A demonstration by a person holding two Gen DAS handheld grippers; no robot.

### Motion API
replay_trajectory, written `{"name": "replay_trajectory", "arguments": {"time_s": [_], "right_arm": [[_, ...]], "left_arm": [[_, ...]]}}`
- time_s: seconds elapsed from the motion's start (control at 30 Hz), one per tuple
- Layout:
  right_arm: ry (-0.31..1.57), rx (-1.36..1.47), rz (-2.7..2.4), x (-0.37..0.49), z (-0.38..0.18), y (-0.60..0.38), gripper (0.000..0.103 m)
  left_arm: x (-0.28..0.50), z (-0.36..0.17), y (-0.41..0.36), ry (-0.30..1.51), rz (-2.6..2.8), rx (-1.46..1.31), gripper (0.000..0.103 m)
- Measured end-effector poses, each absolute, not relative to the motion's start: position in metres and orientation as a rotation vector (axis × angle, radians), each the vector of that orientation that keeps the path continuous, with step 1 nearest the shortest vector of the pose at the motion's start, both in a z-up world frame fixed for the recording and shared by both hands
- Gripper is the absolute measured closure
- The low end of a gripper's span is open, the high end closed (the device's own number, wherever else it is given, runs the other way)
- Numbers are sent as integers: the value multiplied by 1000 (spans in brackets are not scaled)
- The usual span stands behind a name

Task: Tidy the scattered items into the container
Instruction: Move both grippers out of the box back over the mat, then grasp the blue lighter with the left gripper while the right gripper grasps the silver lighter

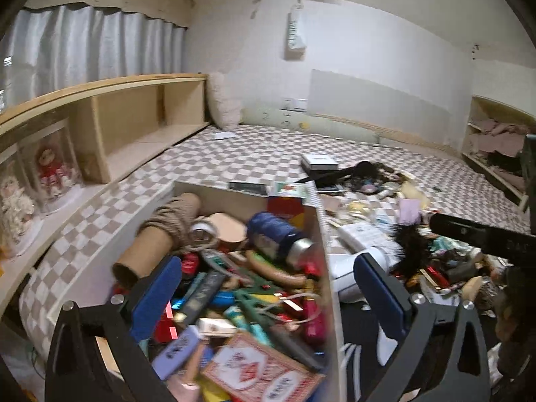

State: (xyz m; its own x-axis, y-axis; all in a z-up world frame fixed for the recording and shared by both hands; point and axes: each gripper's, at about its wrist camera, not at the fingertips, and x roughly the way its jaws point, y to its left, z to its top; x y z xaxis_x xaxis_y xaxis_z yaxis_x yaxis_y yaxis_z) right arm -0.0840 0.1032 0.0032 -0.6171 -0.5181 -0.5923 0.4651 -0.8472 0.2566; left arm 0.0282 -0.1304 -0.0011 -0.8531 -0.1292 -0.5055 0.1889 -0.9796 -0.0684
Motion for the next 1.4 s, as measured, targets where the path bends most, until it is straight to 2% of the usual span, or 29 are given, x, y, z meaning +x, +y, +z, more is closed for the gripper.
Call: {"name": "replay_trajectory", "arguments": {"time_s": [0.07,0.1,0.13,0.17,0.4,0.63,1.0,1.4], "right_arm": [[-100,915,-2449,-84,3,114,18],[-103,919,-2461,-85,3,120,14],[-106,924,-2473,-85,3,126,3],[-110,925,-2489,-85,3,133,0],[-83,884,-2580,-84,9,169,0],[-9,886,-2664,-85,7,198,0],[-164,1004,-2712,-100,-20,251,0],[-163,1139,-2691,-106,-67,262,0]], "left_arm": [[25,0,-121,154,-2887,776,0],[23,0,-117,142,-2892,777,0],[22,0,-113,134,-2898,778,0],[20,1,-109,126,-2905,781,0],[7,3,-82,166,-2956,793,0],[-7,6,-43,128,-3017,780,0],[-31,-25,27,29,-3096,915,0],[-50,-71,55,15,-3062,1105,0]]}}
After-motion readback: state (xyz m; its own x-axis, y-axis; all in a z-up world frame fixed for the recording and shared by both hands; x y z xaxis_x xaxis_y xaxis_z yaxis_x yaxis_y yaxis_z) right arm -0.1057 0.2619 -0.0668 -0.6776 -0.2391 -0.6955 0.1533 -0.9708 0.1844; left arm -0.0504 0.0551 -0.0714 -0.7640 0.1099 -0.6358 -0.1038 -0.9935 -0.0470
